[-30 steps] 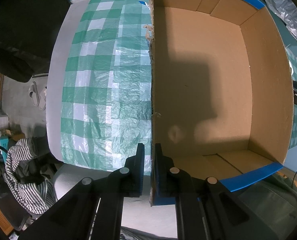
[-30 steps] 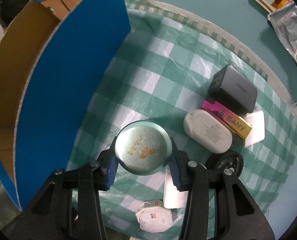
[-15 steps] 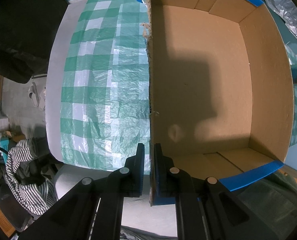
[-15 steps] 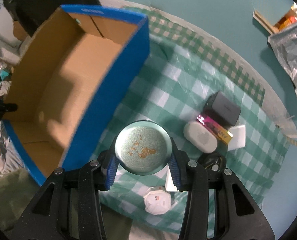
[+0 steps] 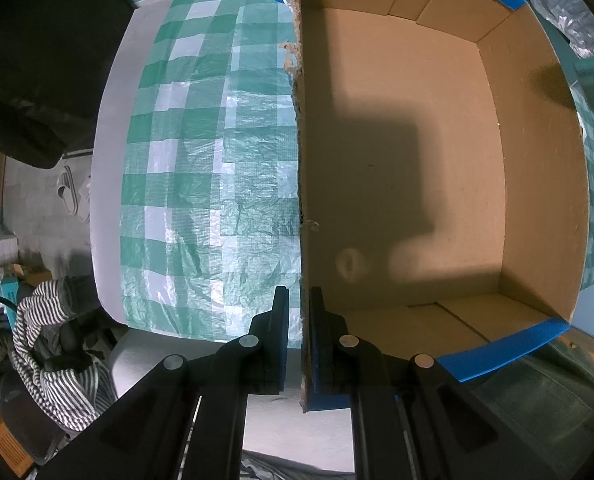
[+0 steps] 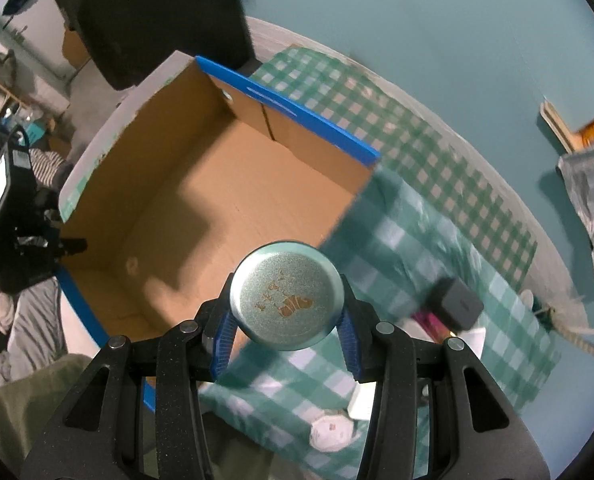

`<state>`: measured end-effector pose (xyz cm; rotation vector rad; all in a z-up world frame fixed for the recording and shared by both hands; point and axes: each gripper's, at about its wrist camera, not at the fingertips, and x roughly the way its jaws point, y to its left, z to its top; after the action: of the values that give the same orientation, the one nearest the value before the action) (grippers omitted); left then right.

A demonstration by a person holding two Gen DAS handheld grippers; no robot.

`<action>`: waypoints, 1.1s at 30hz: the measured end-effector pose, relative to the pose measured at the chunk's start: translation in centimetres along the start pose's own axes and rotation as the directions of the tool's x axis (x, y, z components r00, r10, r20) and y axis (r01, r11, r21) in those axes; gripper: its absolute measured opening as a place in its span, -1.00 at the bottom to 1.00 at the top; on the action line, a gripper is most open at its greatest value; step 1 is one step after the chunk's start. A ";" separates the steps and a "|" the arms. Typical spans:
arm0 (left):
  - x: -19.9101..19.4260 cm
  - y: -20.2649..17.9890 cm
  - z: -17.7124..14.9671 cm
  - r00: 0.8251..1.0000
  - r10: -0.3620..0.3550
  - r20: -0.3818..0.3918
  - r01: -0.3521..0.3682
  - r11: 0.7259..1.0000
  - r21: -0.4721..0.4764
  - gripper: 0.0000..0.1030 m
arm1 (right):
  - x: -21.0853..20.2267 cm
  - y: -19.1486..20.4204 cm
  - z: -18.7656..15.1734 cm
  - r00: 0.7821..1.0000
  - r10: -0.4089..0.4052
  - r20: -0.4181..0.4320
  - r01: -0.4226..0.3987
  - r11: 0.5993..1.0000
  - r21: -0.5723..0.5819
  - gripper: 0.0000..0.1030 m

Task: Organize rigid objects
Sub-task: 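Carry the green tin with the right gripper into the box, then open the right gripper to release the tin inside the box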

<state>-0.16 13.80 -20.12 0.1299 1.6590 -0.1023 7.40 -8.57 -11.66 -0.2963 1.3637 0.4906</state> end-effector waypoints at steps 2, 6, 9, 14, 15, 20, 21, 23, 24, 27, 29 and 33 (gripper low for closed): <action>0.0 -0.1 0.0 1.000 0.000 0.000 0.000 1.000 0.002 -0.82 | 0.8 0.5 0.9 1.000 0.011 -0.004 -0.011 1.000 -0.013 -0.15; 0.0 -0.2 0.0 1.000 0.001 0.000 -0.001 1.000 0.007 -0.82 | 3.2 1.4 2.4 0.999 0.002 -0.035 -0.003 0.999 -0.037 -0.15; 0.0 -0.3 0.0 1.000 0.001 0.000 -0.001 1.000 0.008 -0.82 | 5.2 1.9 3.0 0.998 -0.007 -0.070 0.004 0.999 -0.042 -0.15; 0.0 -0.3 0.0 1.000 0.002 -0.002 -0.002 1.000 0.007 -0.82 | 8.2 2.2 3.4 0.992 -0.026 -0.121 0.020 0.998 -0.055 -0.15; 0.0 -0.3 0.0 1.000 0.002 -0.002 -0.002 1.000 0.007 -0.82 | 8.6 2.2 3.5 0.991 -0.030 -0.129 0.023 0.998 -0.054 -0.15; 0.0 -0.1 0.1 1.000 0.001 -0.006 0.000 1.000 0.009 -0.82 | 9.8 2.6 3.7 0.991 -0.037 -0.131 0.028 0.997 -0.073 -0.15; 0.0 -0.1 0.1 1.000 0.001 -0.006 -0.001 1.000 0.009 -0.82 | 9.9 2.8 3.8 0.990 -0.039 -0.134 0.029 0.996 -0.079 -0.15; 0.0 0.0 0.1 1.000 0.001 -0.007 -0.001 1.000 0.009 -0.82 | 10.3 2.9 3.9 0.989 -0.050 -0.140 0.038 0.996 -0.086 -0.15; -0.1 0.0 0.1 1.000 0.001 -0.006 -0.001 1.000 0.008 -0.82 | 10.4 3.0 4.0 0.989 -0.055 -0.140 0.043 0.995 -0.090 -0.15; 0.0 0.3 0.0 1.000 -0.004 -0.007 0.004 1.000 0.003 -0.82 | 10.5 3.1 4.0 0.988 -0.056 -0.141 0.044 0.995 -0.092 -0.15; 0.0 0.4 0.0 1.000 -0.004 -0.008 0.004 1.000 0.002 -0.82 | 10.5 3.2 3.9 0.988 -0.064 -0.141 0.051 0.994 -0.097 -0.14; 0.0 0.4 0.1 1.000 -0.009 -0.013 0.009 1.000 -0.001 -0.82 | 10.2 3.3 4.0 0.991 -0.049 -0.121 0.039 0.996 -0.083 0.07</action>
<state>-0.03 14.16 -20.16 0.1226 1.6731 -0.1080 10.49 -2.20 -20.58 -0.4278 1.4556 0.4976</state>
